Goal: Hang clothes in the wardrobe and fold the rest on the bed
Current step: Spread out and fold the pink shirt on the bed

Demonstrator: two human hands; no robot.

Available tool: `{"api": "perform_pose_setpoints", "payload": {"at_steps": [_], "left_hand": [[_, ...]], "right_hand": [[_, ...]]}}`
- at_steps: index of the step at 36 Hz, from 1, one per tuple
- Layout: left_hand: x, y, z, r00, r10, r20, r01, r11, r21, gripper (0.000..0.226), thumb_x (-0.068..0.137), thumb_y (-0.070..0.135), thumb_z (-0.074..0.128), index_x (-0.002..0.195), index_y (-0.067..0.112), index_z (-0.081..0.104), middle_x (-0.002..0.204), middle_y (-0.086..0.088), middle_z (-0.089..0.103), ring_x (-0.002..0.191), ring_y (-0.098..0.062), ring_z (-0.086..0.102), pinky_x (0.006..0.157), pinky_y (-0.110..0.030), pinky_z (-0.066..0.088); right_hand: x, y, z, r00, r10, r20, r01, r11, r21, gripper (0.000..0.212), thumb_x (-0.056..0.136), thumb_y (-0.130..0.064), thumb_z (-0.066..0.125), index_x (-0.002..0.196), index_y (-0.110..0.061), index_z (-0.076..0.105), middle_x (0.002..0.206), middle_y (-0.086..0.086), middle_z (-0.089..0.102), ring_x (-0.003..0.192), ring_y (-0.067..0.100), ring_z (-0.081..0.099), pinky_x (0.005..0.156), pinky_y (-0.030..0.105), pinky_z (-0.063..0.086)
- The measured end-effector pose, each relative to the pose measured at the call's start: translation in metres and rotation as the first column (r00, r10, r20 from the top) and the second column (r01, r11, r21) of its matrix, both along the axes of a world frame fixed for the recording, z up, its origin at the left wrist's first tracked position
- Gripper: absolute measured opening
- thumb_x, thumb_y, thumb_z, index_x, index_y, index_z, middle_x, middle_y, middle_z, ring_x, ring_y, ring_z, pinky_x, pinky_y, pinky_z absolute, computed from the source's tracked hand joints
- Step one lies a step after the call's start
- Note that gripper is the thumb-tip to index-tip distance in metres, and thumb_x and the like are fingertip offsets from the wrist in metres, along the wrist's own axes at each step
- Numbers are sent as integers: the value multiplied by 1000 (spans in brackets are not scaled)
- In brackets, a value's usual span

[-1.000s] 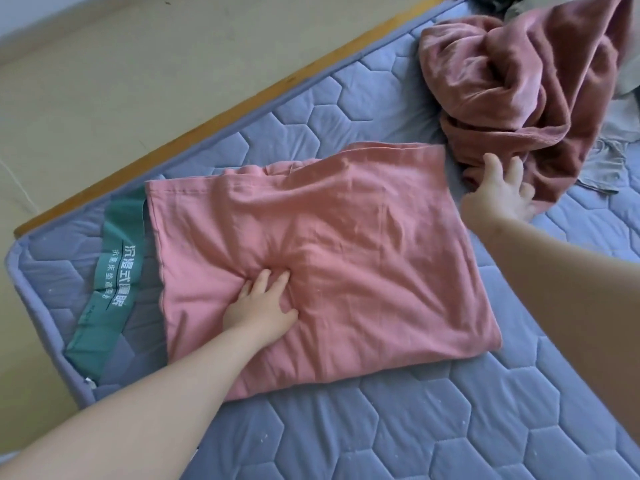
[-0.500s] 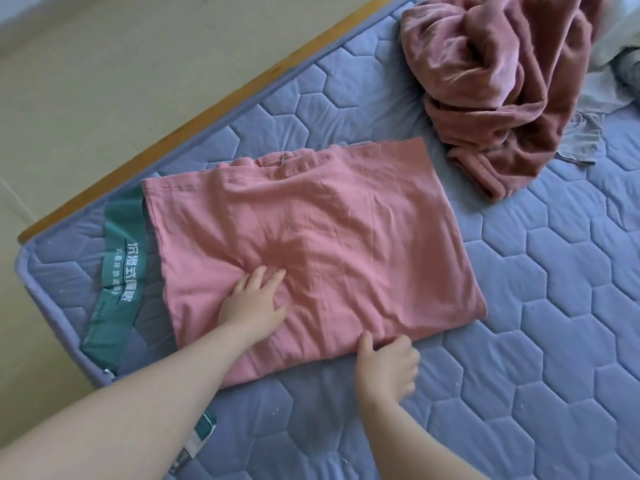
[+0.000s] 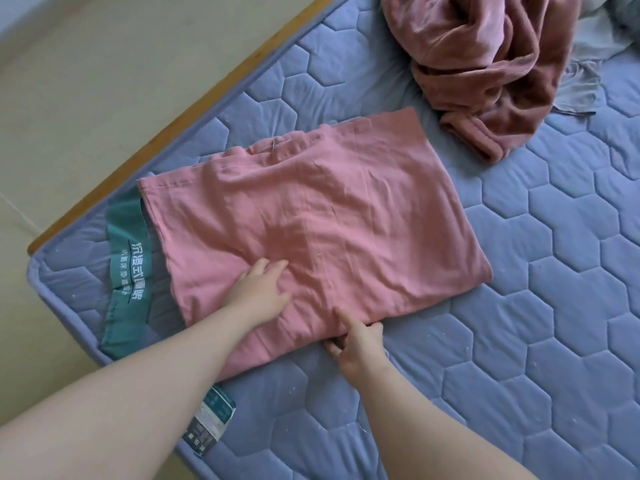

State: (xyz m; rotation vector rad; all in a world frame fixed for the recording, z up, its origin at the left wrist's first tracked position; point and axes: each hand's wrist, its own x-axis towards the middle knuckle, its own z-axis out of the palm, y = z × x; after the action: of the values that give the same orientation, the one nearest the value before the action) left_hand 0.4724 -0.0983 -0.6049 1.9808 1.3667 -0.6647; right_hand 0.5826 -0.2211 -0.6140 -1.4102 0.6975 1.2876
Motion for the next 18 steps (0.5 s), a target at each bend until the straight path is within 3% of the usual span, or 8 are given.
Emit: {"api": "perform_pose_setpoints", "payload": {"at_steps": [2, 5, 10, 12, 16, 18], "left_hand": [[3, -1, -1, 1000, 23, -2, -23, 1000, -1, 65, 90, 39, 51, 147, 30, 23, 154, -6, 18, 140, -24, 26, 113, -30, 24], [8, -3, 0, 997, 82, 4, -82, 995, 48, 57, 89, 34, 52, 143, 29, 33, 145, -7, 31, 132, -26, 36, 108, -33, 32], [23, -6, 9, 994, 111, 10, -104, 899, 425, 36, 86, 13, 50, 121, 20, 57, 119, -12, 49, 112, -32, 42, 95, -34, 31], [30, -7, 11, 987, 142, 70, -158, 878, 451, 34, 85, 13, 52, 119, 16, 57, 119, -16, 48, 113, -34, 41, 95, -37, 31], [44, -8, 12, 975, 116, 188, -192, 863, 467, 43, 85, 23, 58, 127, 15, 51, 130, -16, 45, 122, -34, 38, 100, -39, 29], [49, -5, 10, 972, 99, 211, -188, 872, 453, 52, 84, 33, 61, 131, 16, 46, 138, -15, 39, 128, -32, 35, 104, -40, 26]], "right_hand": [[1, 1, -1, 1000, 17, 9, -18, 1000, 8, 40, 85, 1, 63, 117, -12, 43, 117, 9, 54, 106, 28, 57, 85, 46, 50], [4, -4, -3, 995, 82, 59, -80, 996, -48, 19, 84, 1, 64, 93, -11, 52, 97, 5, 61, 83, 18, 59, 84, 37, 47], [27, -31, 0, 967, 191, 167, -164, 973, -164, 15, 82, 2, 65, 81, -9, 55, 81, 4, 59, 72, 17, 54, 63, 27, 43], [42, -46, 0, 951, 235, 202, -193, 960, -205, 16, 82, 3, 64, 75, -9, 54, 74, 5, 57, 67, 16, 50, 57, 26, 38], [66, -74, 0, 931, 289, 221, -223, 933, -282, 15, 80, 2, 65, 73, -7, 55, 70, 8, 54, 67, 20, 48, 65, 33, 42], [74, -86, 0, 912, 334, 238, -249, 912, -325, 16, 81, 0, 64, 71, -8, 55, 65, 6, 49, 59, 16, 42, 56, 30, 37]]}}
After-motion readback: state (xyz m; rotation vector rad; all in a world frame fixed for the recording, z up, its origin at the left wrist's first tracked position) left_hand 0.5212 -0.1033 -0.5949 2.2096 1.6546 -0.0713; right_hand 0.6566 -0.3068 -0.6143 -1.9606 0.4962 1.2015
